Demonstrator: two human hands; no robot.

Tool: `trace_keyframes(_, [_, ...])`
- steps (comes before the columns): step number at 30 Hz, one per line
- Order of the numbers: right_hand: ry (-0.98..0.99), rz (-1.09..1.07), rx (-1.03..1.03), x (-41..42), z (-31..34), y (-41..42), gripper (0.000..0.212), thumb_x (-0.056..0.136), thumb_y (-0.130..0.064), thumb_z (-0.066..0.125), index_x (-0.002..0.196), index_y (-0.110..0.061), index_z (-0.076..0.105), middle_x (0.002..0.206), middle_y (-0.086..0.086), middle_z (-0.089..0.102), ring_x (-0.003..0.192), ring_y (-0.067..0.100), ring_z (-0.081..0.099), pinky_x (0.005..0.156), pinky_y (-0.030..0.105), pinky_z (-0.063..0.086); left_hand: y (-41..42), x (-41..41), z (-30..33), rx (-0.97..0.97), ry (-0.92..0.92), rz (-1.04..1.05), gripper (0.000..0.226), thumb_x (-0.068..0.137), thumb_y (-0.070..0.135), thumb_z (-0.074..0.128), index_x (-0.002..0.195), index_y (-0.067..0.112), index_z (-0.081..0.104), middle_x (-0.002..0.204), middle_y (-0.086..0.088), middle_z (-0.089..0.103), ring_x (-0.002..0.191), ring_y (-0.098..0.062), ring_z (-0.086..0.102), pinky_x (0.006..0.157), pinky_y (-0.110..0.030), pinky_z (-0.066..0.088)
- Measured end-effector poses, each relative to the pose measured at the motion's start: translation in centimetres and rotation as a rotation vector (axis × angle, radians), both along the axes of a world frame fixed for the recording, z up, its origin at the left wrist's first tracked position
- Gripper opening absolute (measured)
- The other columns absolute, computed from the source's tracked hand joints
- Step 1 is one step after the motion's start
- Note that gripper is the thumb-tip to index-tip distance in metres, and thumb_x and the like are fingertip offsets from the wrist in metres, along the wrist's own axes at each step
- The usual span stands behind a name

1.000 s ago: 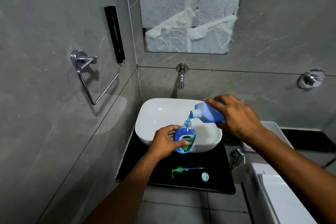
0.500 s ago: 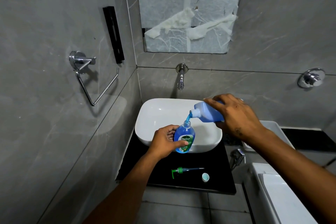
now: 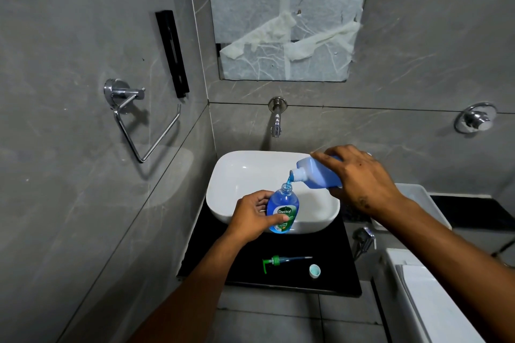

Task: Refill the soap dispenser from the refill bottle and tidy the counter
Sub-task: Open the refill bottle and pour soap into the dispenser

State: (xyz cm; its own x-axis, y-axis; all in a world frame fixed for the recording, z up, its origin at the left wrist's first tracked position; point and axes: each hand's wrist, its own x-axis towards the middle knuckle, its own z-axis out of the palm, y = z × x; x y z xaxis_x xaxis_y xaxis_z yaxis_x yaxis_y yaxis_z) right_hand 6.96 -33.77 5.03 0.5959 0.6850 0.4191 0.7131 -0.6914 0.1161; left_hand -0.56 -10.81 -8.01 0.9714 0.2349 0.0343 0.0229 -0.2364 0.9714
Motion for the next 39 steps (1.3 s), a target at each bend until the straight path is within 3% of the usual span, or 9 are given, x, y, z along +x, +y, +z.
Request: trace_keyframes(39, [0.056, -0.021, -0.047, -0.93, -0.20, 0.32, 0.076, 0.069, -0.024, 0.080, 0.140, -0.028, 0.050, 0.126, 0.004, 0.060, 0.116, 0.029, 0.054, 0.086, 0.039, 0.047, -0.04, -0.57, 0.02, -0.020, -0.017, 0.005, 0.048, 0.064, 0.013, 0.093, 0.104, 0.024, 0.071, 0.096, 0.011, 0.077, 0.086, -0.007, 0.074, 0.075, -0.020, 0.059])
